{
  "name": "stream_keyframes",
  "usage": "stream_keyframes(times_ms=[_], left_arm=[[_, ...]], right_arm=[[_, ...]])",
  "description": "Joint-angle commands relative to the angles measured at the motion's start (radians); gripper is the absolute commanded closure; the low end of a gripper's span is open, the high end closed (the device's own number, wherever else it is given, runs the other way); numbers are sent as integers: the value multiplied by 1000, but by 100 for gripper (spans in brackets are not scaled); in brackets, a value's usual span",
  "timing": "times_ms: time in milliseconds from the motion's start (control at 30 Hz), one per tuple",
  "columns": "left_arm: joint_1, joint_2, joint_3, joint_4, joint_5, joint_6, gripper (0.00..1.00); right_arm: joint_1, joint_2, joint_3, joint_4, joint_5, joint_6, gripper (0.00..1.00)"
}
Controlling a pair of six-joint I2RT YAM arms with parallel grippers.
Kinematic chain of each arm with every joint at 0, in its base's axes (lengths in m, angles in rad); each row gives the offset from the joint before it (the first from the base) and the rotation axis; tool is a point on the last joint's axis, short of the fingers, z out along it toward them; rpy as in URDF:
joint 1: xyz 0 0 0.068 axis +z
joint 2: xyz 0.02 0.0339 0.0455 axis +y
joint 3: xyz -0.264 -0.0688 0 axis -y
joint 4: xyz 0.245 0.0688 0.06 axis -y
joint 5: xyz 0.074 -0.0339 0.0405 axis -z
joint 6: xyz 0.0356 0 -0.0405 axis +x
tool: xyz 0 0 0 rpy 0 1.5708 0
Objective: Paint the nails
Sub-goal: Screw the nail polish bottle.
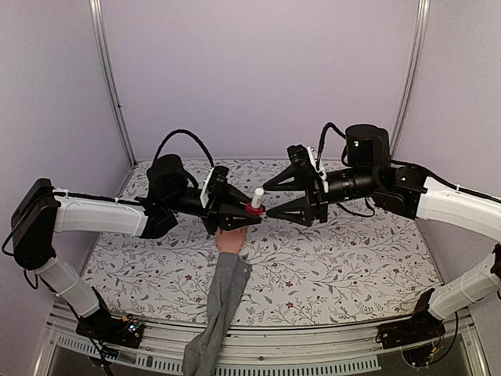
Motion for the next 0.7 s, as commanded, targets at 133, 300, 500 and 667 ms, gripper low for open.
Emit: stream_keyframes(times_ms=[133,300,500,667], left_arm=[[2,51,64,-28,126,-43,100],[1,54,68,-32,131,-45,100],[1,53,69,-23,130,-44,100],[4,51,69,-17,105,-45,100]], right_arm=[[29,43,94,-89,-54,-59,42],[33,56,100,-76,-47,-41,59],[37,66,107,-77,-45,-39,68],[43,83,116,-88,-30,-35,79]])
